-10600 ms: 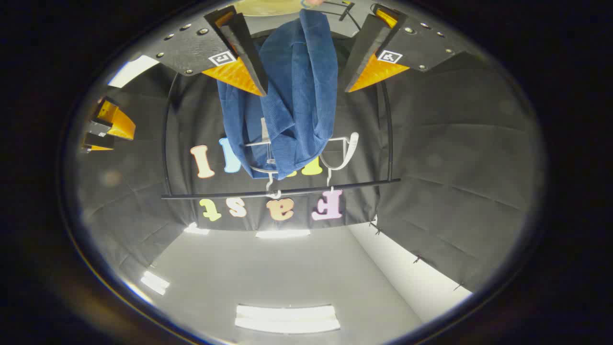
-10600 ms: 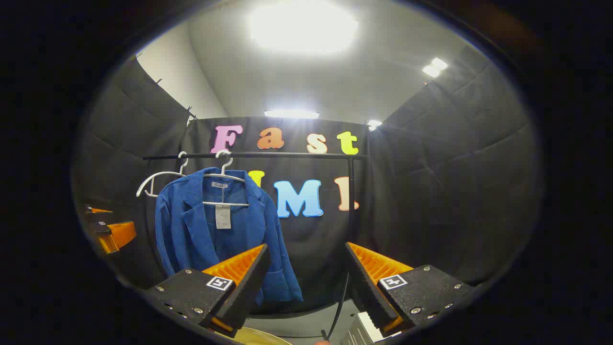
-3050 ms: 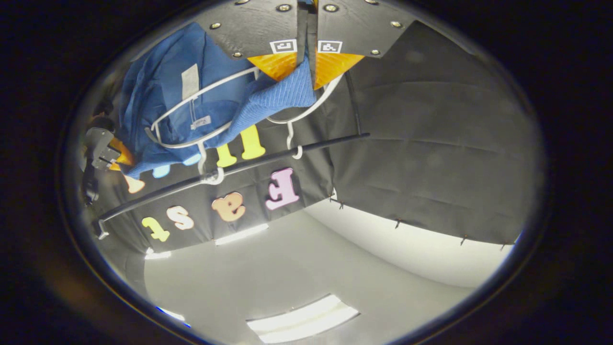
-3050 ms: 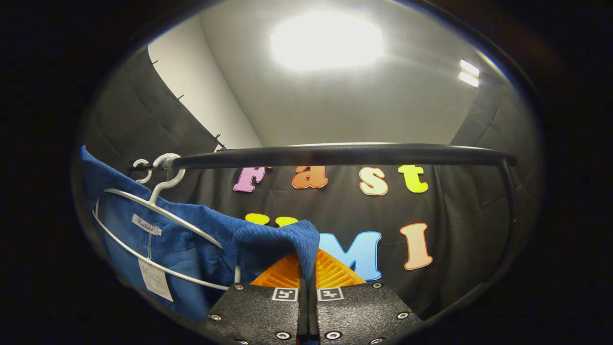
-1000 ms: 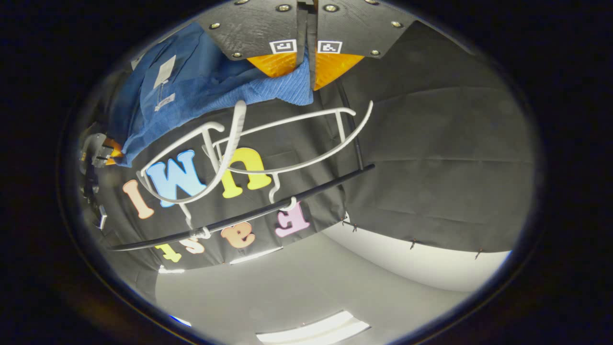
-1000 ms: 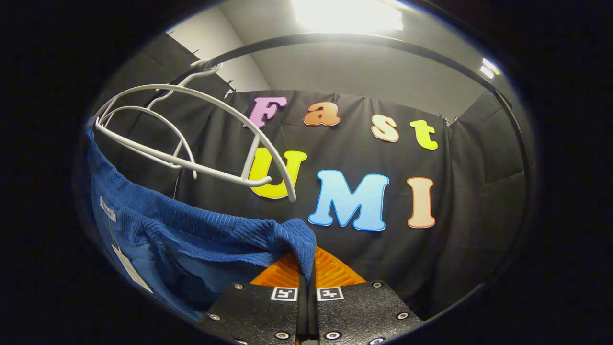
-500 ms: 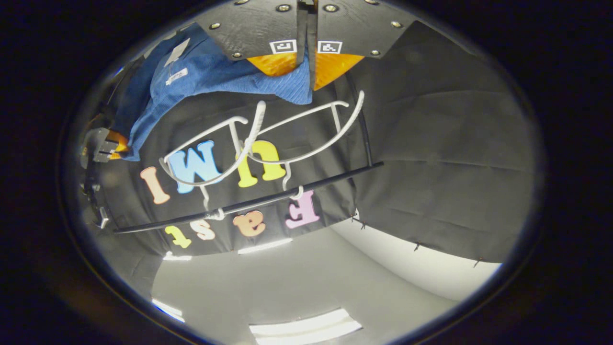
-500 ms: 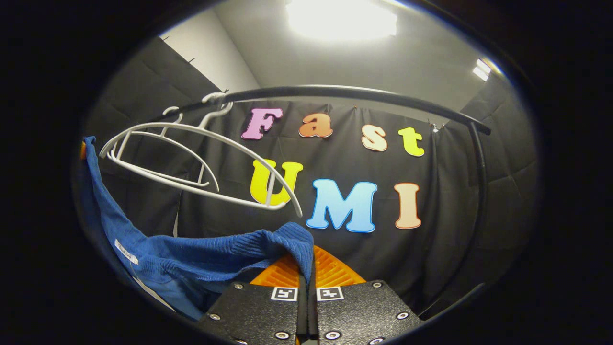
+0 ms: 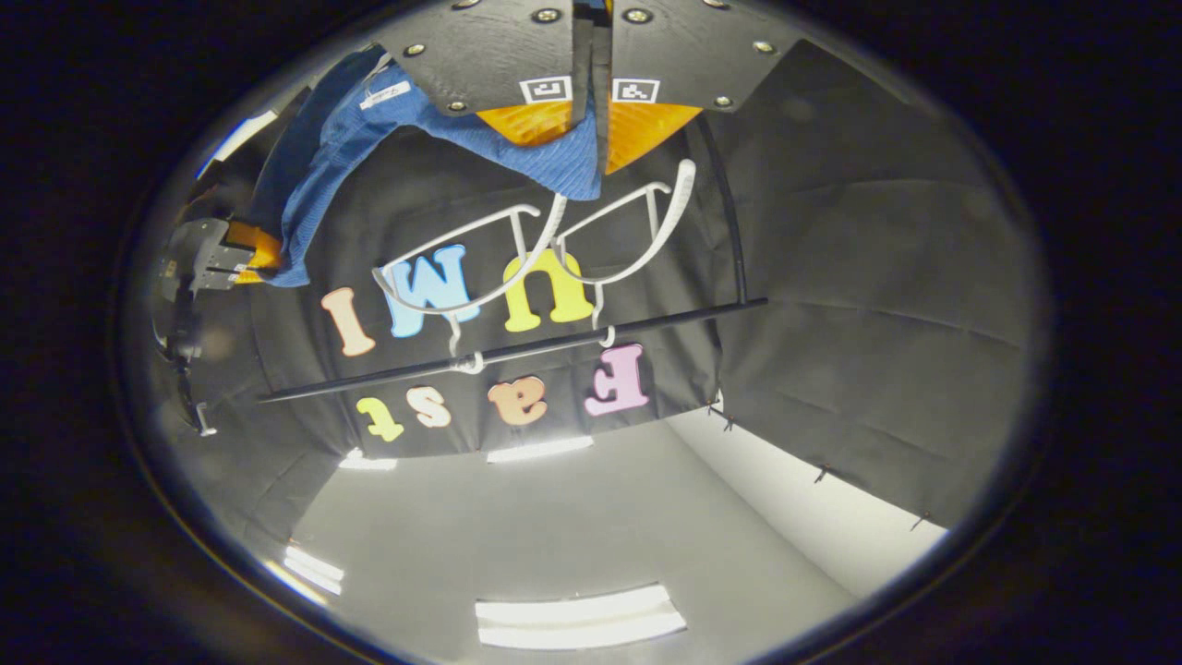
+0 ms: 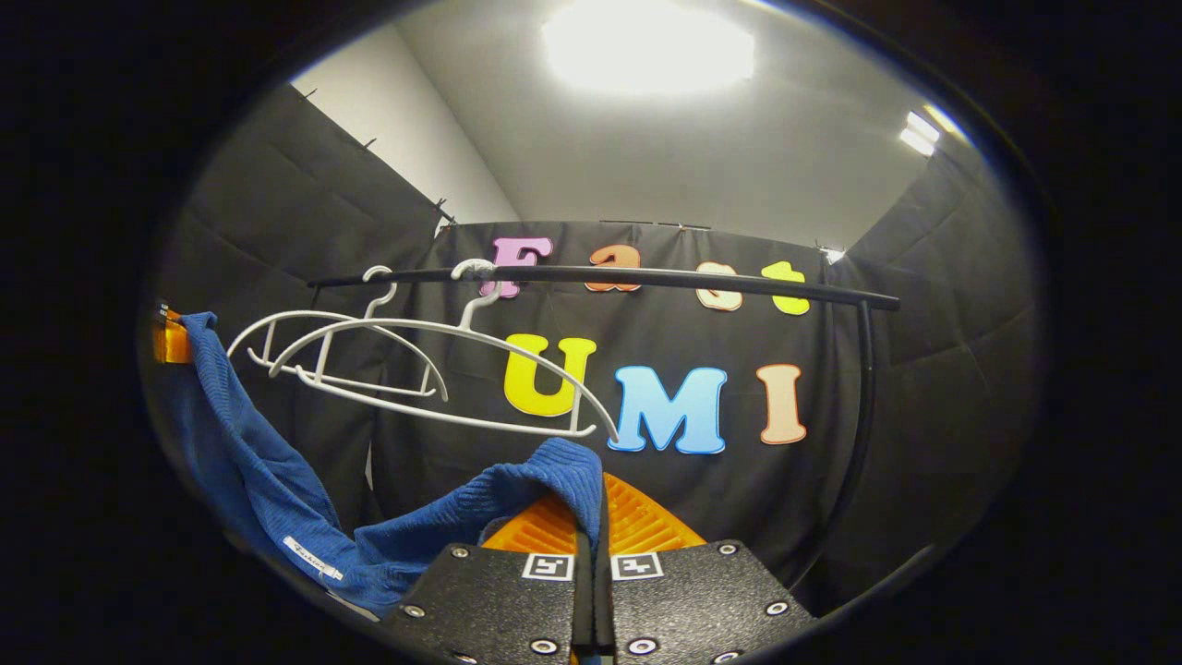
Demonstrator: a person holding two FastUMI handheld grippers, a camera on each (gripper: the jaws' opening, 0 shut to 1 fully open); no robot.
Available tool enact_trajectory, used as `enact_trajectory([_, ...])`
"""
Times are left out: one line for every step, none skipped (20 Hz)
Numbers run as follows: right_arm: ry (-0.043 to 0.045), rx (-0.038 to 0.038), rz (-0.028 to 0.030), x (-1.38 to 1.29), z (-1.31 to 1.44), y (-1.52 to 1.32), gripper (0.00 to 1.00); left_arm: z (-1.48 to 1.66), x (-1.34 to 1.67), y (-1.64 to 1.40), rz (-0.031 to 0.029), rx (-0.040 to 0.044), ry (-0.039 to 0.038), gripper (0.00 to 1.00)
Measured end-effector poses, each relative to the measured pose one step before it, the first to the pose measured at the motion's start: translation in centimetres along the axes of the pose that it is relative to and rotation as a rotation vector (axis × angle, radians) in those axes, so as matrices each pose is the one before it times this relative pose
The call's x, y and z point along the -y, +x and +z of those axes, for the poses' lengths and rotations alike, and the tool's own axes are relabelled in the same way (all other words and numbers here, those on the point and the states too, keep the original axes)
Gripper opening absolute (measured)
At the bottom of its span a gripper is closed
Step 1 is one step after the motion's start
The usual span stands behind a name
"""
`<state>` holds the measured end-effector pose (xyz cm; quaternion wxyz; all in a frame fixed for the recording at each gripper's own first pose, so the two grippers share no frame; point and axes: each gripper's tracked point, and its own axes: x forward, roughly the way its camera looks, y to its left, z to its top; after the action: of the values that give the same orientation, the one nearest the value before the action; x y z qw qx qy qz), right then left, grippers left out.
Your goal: Grasp the clothes on the hanger with both hands and then place them into the laundry hamper below.
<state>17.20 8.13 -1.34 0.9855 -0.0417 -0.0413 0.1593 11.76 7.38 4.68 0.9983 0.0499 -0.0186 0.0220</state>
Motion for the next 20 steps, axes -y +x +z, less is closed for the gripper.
enact_trajectory([0.00121, -0.00333, 0.00568, -0.635, 0.170, -0.743, 0.00, -0.153, 0.027, -0.471, -0.00836, -0.00292, -0.01068, 0.00])
enact_trajectory([0.00240, -0.00250, 0.00372, -0.557, 0.168, -0.820, 0.01, -0.150, 0.197, -0.433, -0.01398, -0.00393, -0.01028, 0.00])
enact_trajectory([0.00397, -0.00143, 0.00475, -0.645, 0.130, -1.012, 0.01, -0.172, 0.227, -0.596, -0.01389, -0.00387, -0.00485, 0.01])
enact_trajectory([0.00315, -0.00154, 0.00440, -0.700, 0.221, -1.055, 0.01, 0.001, 0.155, -0.645, -0.01394, -0.00049, -0.00093, 0.01])
enact_trajectory([0.00195, -0.00315, 0.00352, -0.720, 0.169, -1.204, 0.01, 0.110, 0.137, -0.705, -0.01433, 0.00203, -0.00036, 0.01])
enact_trajectory([0.00220, -0.00185, 0.00510, -0.700, 0.191, -1.133, 0.01, 0.070, 0.287, -0.823, -0.01486, 0.00242, -0.00390, 0.01])
enact_trajectory([0.00372, -0.00360, 0.00454, -0.685, 0.011, -0.890, 0.01, -0.052, 0.480, -0.570, -0.01561, 0.00161, -0.00871, 0.01])
enact_trajectory([0.00339, -0.00456, 0.00789, -0.717, 0.011, -0.808, 0.01, 0.015, 0.424, -0.561, -0.01625, 0.00140, -0.00948, 0.01])
enact_trajectory([0.00337, -0.00507, 0.00732, -0.696, -0.016, -0.693, 0.01, -0.035, 0.469, -0.540, -0.01650, 0.00048, -0.00945, 0.01])
enact_trajectory([0.00315, -0.00369, 0.00817, -0.610, -0.093, -0.628, 0.01, -0.126, 0.391, -0.476, -0.01108, -0.00199, -0.00720, 0.00])
enact_trajectory([0.00422, -0.00836, 0.00838, -0.508, -0.019, 0.213, 0.01, -0.269, 0.306, -0.295, -0.00875, -0.00378, -0.00732, 0.01])
enact_trajectory([0.00534, -0.01237, 0.00966, -0.534, -0.319, -0.021, 0.01, -0.265, 0.324, -0.231, -0.00772, -0.00522, -0.00897, 0.01])
enact_trajectory([0.00950, -0.01081, 0.00995, -0.572, -0.414, -0.114, 0.01, -0.442, 0.424, -0.062, -0.00926, -0.00484, -0.00950, 0.01])
enact_trajectory([0.00878, -0.00949, 0.01162, -0.537, -0.335, -0.113, 0.01, -0.490, 0.305, -0.134, -0.00469, -0.00556, -0.00790, 0.01])
enact_trajectory([0.00544, -0.00765, 0.00966, -0.477, -0.426, 0.104, 0.01, -0.632, 0.265, 0.092, -0.00303, -0.00613, -0.00838, 0.01])
enact_trajectory([0.00158, -0.01055, 0.00855, -0.402, -0.461, 0.086, 0.01, -0.613, 0.253, 0.013, -0.00151, -0.00800, -0.00868, 0.01])
enact_trajectory([0.00377, -0.01475, 0.00777, -0.388, -0.856, -0.061, 0.01, -0.911, 0.270, -0.180, -0.00056, -0.00901, -0.00649, 0.01])
enact_trajectory([0.00936, -0.01858, 0.00824, -0.371, -0.735, -0.147, 0.01, -0.730, 0.296, -0.179, -0.00082, -0.01026, -0.00491, 0.01])
enact_trajectory([0.01257, -0.01608, 0.00595, -0.471, -0.820, -0.497, 0.01, -0.994, 0.205, -0.224, 0.00161, -0.01192, -0.00509, 0.01])
enact_trajectory([0.01079, -0.01909, 0.00319, -0.220, -0.880, -0.434, 0.01, -0.985, 0.204, -0.152, -0.00023, -0.01415, -0.00862, 0.01])
